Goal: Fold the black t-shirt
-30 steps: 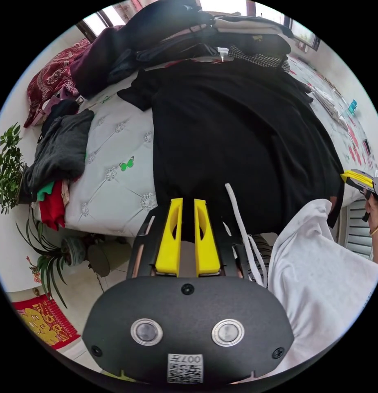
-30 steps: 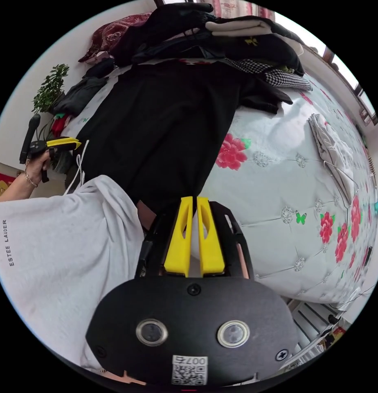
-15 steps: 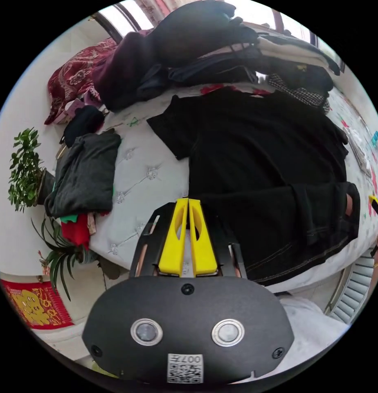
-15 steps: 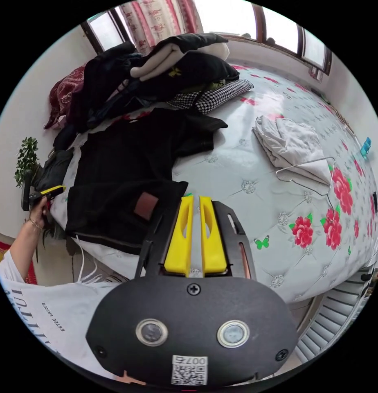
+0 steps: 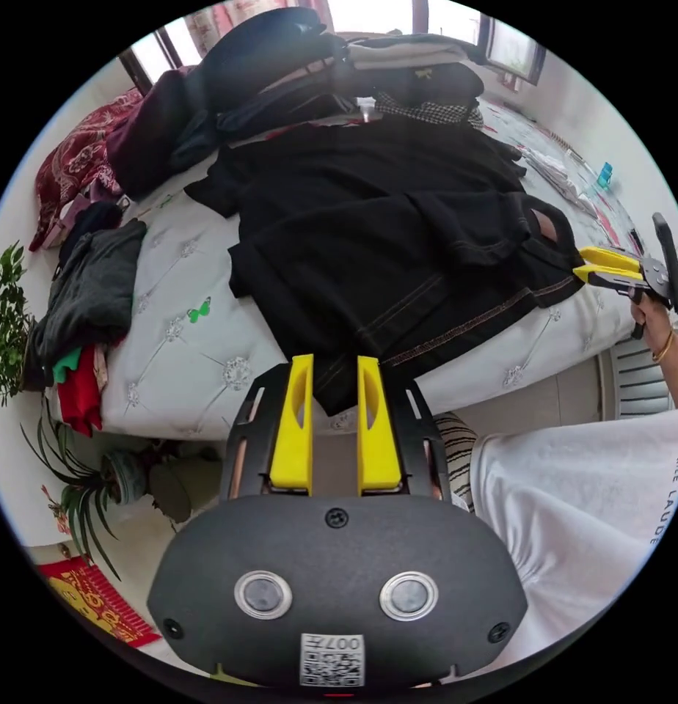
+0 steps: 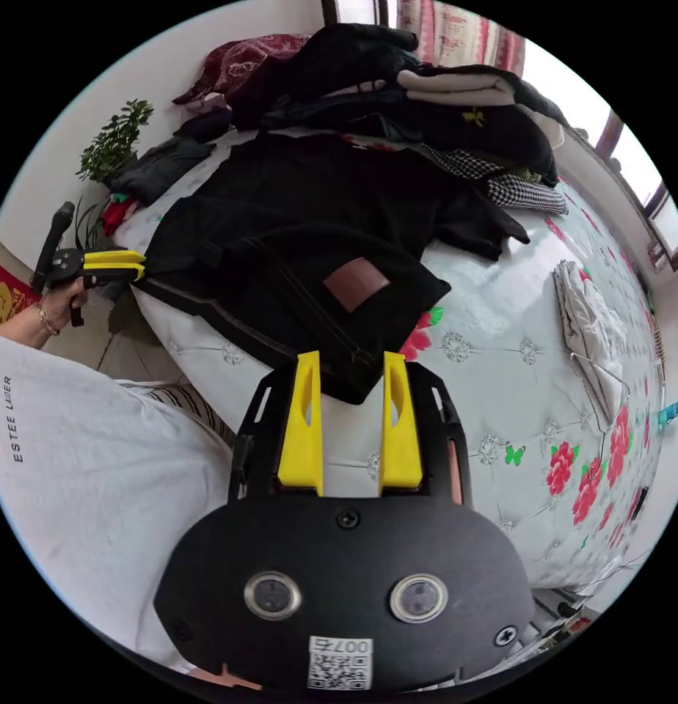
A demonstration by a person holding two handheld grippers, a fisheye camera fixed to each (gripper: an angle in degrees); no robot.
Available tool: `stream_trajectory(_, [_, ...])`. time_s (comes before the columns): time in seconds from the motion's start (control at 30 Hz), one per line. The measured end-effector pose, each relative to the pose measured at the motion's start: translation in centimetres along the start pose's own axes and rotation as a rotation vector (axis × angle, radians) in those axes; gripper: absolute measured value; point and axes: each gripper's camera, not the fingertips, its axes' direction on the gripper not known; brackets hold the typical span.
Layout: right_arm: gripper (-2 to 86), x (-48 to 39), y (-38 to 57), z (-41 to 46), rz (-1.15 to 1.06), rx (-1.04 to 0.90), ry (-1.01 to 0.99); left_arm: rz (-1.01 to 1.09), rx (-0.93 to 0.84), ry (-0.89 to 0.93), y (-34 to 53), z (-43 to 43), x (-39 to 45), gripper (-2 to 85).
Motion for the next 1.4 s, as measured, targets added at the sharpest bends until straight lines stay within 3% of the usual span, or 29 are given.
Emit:
stream_trajectory(0.07, [3.1,-0.6,-0.2,1.6,-0.037,-0.097,0.089,0.046,0.023,-0.039,-0.3,0.1,0.9,3.4])
stream_trajectory(0.2, [0.7,0.4,1.1,-1.2,0.008,-0.022,0.105,0.055,-0.058,-0.123,-0.5,0.0,0.5,-0.5])
stream_trajectory(0.43, [0.0,4.1,9.1,-12.0,0.161,0.188,-0.092,-0.12,0.063,0.045,5.8,-7.0,-5.9,-1.0])
stream_trajectory(0.7, [-0.1,4.7,13.9,-15.9,0.134,0.104,-0.256,-0.357,0.156,0.185,13.5,-11.6,-10.8,-1.0])
stream_trajectory(0.8, [-0.2,5.6,12.8,-17.2,0.093,0.172,-0.252,-0.427,0.269,0.227,13.2,-12.5,-13.2,-1.0])
stream_trajectory(1.03, [-0.2,10.6,5.7,-28.1,0.087,0.623,-0.219,-0.477,0.773,0.443,5.5,-22.3,-20.0,-0.9])
stream_trajectory(1.13, [-0.2,9.4,8.0,-32.8,0.003,0.766,-0.133,-0.37,0.932,0.353,7.5,-28.1,-19.1,-1.0])
stream_trajectory(1.3, [-0.2,7.6,14.8,-32.1,-0.041,0.698,-0.154,-0.231,0.908,0.208,15.1,-27.8,-15.5,-1.0])
stream_trajectory(1.4, [-0.2,6.7,19.2,-28.6,0.005,0.519,-0.18,-0.261,0.739,0.261,20.6,-22.4,-14.7,-1.0])
